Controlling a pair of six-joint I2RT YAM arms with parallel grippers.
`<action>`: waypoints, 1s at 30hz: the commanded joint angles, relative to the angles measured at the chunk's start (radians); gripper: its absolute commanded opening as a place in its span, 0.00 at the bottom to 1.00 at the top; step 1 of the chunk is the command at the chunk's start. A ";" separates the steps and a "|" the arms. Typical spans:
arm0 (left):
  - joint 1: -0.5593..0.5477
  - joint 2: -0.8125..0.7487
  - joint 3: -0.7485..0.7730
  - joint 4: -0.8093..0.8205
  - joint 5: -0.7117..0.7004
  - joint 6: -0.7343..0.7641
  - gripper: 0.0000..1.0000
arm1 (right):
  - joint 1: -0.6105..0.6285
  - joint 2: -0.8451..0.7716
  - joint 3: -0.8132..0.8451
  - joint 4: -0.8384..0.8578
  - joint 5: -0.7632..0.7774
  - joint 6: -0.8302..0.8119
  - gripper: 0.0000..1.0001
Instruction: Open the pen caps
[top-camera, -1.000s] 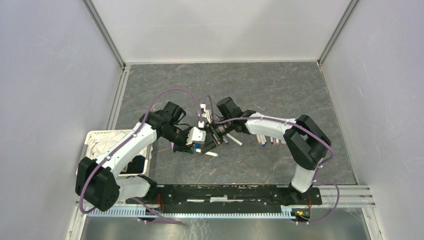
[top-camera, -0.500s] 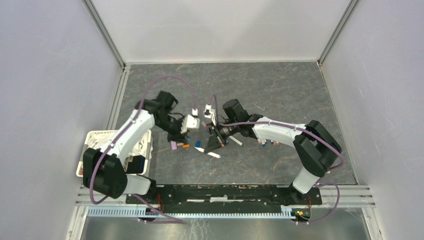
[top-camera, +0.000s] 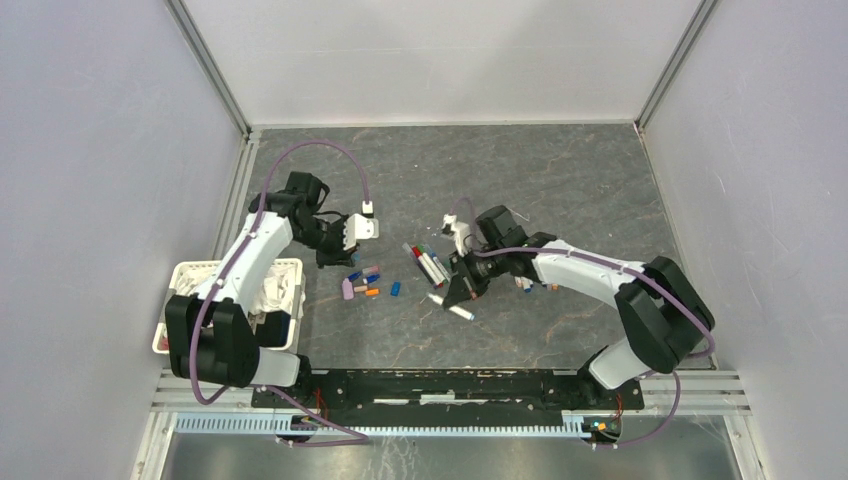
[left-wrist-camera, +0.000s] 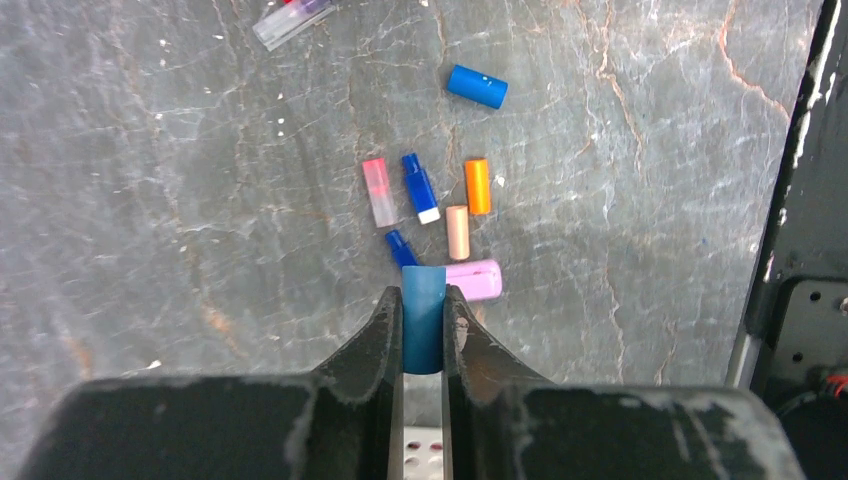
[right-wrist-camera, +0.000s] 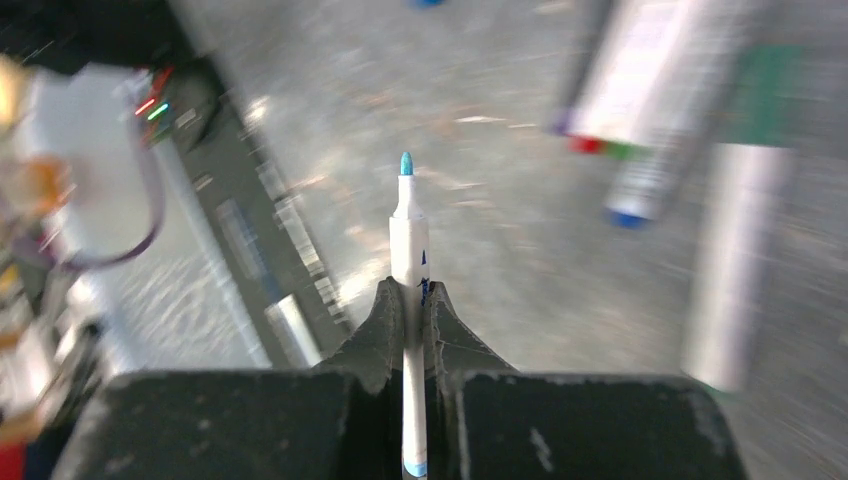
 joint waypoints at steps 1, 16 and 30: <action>-0.021 0.002 -0.093 0.264 -0.045 -0.214 0.04 | -0.070 -0.074 0.025 -0.021 0.408 0.037 0.00; -0.052 0.151 -0.202 0.450 -0.222 -0.362 0.23 | -0.198 -0.132 -0.067 0.024 0.849 0.097 0.00; -0.061 0.138 -0.135 0.267 -0.088 -0.305 0.43 | -0.234 -0.060 -0.139 0.050 0.921 0.072 0.12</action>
